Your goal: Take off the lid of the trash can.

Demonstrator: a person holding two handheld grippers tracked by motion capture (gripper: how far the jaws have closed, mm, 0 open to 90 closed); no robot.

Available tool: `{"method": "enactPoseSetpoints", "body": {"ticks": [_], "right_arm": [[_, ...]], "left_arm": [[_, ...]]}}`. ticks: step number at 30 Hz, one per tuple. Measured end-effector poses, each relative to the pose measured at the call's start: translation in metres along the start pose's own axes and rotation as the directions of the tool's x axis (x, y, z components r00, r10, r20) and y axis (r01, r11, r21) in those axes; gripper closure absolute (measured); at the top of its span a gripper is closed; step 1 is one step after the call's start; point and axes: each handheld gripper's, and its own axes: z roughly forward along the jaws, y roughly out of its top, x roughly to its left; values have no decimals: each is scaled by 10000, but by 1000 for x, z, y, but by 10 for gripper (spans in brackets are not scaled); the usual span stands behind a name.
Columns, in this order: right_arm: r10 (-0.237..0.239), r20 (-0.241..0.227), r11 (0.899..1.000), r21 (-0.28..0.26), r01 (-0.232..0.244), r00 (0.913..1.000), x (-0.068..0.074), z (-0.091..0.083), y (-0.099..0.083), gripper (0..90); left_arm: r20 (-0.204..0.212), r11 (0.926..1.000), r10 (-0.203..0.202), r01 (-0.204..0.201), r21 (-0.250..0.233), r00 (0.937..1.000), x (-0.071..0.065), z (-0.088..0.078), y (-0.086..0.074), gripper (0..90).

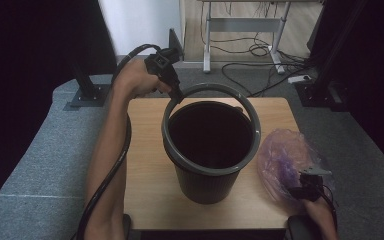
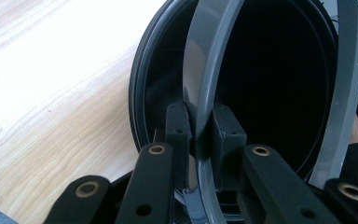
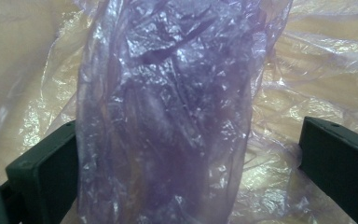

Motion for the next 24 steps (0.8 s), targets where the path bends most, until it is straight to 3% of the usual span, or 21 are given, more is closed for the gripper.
{"method": "enactPoseSetpoints", "body": {"ticks": [8,11,17,24], "right_arm": [[-3,-3,10000,3,3,10000,0,0,0,0],[3,-2,10000,0,-3,10000,0,0,0,0],[6,-5,10000,4,-6,10000,0,0,0,0],[0,-11,10000,6,0,10000,0,0,0,0]], "left_arm": [[343,10000,-29,27,47,9994,3,-2,0,802],[1005,9999,-25,36,-106,9949,3,-5,-1,805],[127,9999,-116,117,-97,9999,-1,-10,-3,803],[-197,9994,-332,330,-128,9993,9,-7,-10,799]]}}
